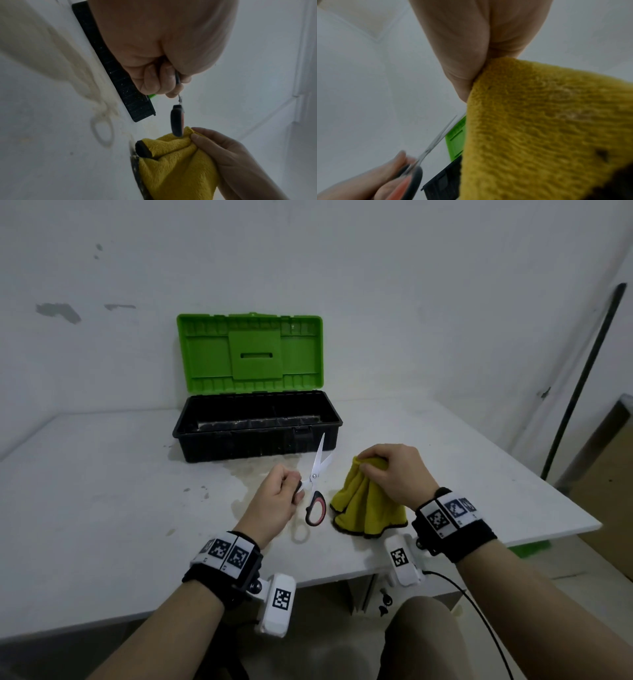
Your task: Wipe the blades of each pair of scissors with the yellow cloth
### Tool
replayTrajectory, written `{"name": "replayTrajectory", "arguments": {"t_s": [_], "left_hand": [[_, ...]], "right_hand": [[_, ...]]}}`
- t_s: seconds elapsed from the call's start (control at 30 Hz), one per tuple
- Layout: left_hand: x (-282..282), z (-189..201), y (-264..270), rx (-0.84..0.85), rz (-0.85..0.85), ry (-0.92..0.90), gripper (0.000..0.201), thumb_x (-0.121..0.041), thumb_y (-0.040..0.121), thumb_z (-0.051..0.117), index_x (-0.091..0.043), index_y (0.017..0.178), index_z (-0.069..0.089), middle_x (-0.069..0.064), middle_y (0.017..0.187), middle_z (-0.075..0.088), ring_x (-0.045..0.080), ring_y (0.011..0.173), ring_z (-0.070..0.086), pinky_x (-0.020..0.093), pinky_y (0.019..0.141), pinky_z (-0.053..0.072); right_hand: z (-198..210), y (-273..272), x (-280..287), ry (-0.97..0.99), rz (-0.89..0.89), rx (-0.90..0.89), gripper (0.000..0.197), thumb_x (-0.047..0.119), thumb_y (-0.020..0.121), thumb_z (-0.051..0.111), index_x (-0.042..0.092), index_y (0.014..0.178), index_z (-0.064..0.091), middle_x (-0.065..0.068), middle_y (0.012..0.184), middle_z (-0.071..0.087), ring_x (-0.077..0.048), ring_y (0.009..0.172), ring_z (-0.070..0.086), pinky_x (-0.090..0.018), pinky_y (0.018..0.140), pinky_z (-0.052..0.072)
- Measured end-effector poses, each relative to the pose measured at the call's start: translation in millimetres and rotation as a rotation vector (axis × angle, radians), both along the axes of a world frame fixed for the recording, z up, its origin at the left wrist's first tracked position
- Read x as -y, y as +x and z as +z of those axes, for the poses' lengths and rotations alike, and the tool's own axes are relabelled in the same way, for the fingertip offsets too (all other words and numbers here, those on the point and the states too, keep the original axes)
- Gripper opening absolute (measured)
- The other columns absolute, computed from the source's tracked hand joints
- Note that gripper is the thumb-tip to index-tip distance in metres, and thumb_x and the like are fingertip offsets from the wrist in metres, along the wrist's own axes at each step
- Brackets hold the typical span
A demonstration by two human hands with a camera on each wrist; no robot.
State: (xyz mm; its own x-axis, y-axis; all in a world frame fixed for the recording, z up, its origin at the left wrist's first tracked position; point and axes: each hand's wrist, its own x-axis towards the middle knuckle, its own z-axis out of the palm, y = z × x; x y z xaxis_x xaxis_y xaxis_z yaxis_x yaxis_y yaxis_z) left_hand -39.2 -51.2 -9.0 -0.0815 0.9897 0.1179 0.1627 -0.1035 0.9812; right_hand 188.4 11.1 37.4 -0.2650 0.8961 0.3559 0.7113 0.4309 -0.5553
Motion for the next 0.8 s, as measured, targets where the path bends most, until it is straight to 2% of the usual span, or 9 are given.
{"name": "replayTrajectory", "arguments": {"t_s": [0.23,0.3,0.4,0.5,0.6,0.63,0.7,0.77,0.8], "left_hand": [[-19.1,6.2,16.1,0.048,0.000,-0.017,0.021,-0.025,0.106,0.040,-0.011,0.091,0.044,0.008,0.076,0.051,0.006,0.047,0.035,0.020,0.046,0.029],[-22.4,8.4,20.5,0.064,0.000,-0.006,0.021,-0.023,0.107,0.039,-0.011,0.089,0.042,0.011,0.079,0.048,0.002,0.045,0.037,0.018,0.045,0.029],[-24.9,9.7,24.7,0.090,-0.001,0.004,0.021,-0.022,0.107,0.039,-0.011,0.089,0.042,0.012,0.083,0.045,-0.001,0.046,0.040,0.017,0.045,0.029],[-25.0,9.3,25.5,0.110,-0.003,0.001,0.022,-0.022,0.107,0.038,-0.011,0.089,0.042,0.011,0.081,0.046,0.003,0.047,0.036,0.018,0.045,0.028],[-24.5,9.6,25.3,0.115,0.000,0.009,0.024,-0.023,0.108,0.038,-0.012,0.087,0.042,0.011,0.080,0.047,0.003,0.047,0.037,0.018,0.045,0.029],[-24.7,10.0,25.2,0.118,0.004,0.017,0.024,-0.022,0.108,0.037,-0.012,0.086,0.042,0.011,0.080,0.047,0.002,0.047,0.037,0.018,0.045,0.029],[-24.8,11.6,26.1,0.127,0.008,0.029,0.025,-0.023,0.108,0.037,-0.013,0.085,0.042,0.010,0.079,0.048,0.003,0.046,0.036,0.019,0.045,0.029],[-23.9,14.5,27.7,0.150,0.013,0.044,0.025,-0.023,0.108,0.038,-0.014,0.085,0.041,0.009,0.077,0.047,0.005,0.047,0.034,0.021,0.046,0.027],[-22.8,15.9,28.5,0.166,0.015,0.050,0.025,-0.024,0.108,0.038,-0.014,0.085,0.041,0.008,0.076,0.047,0.007,0.047,0.033,0.021,0.046,0.026]], "right_hand": [[3.9,36.0,-55.3,-0.141,-0.172,-0.097,0.014,0.026,0.084,0.068,0.026,0.097,0.072,0.002,0.102,0.067,-0.015,0.095,0.059,-0.024,0.078,0.044],[-2.3,41.0,-67.5,-0.185,-0.214,-0.047,0.014,0.024,0.085,0.067,0.023,0.099,0.069,0.000,0.103,0.064,-0.017,0.093,0.057,-0.026,0.075,0.043],[-14.5,45.6,-77.2,-0.265,-0.243,0.101,0.006,0.018,0.086,0.066,0.020,0.092,0.065,-0.003,0.102,0.064,-0.021,0.092,0.058,-0.027,0.072,0.041],[-18.9,48.4,-78.1,-0.395,-0.221,0.295,0.016,0.026,0.090,0.063,0.019,0.102,0.071,-0.004,0.111,0.067,-0.023,0.104,0.060,-0.027,0.078,0.044],[-12.6,40.9,-67.4,-0.384,-0.234,0.399,0.036,0.039,0.092,0.057,0.022,0.124,0.062,-0.004,0.137,0.054,-0.025,0.120,0.053,-0.034,0.094,0.044],[-9.0,35.0,-59.3,-0.330,-0.252,0.378,0.041,0.043,0.092,0.055,0.023,0.128,0.058,-0.002,0.140,0.050,-0.024,0.123,0.051,-0.037,0.100,0.042],[-3.4,18.2,-38.0,-0.225,-0.204,0.216,0.045,0.050,0.092,0.053,0.022,0.127,0.059,0.001,0.134,0.056,-0.020,0.119,0.055,-0.038,0.101,0.042],[1.1,-2.6,-10.2,-0.262,-0.063,-0.049,0.044,0.056,0.089,0.053,0.024,0.116,0.066,0.005,0.114,0.068,-0.014,0.102,0.065,-0.033,0.091,0.051],[2.6,-13.8,4.1,-0.335,0.011,-0.177,0.041,0.056,0.089,0.054,0.023,0.109,0.068,0.005,0.103,0.072,-0.013,0.092,0.068,-0.030,0.081,0.055]]}}
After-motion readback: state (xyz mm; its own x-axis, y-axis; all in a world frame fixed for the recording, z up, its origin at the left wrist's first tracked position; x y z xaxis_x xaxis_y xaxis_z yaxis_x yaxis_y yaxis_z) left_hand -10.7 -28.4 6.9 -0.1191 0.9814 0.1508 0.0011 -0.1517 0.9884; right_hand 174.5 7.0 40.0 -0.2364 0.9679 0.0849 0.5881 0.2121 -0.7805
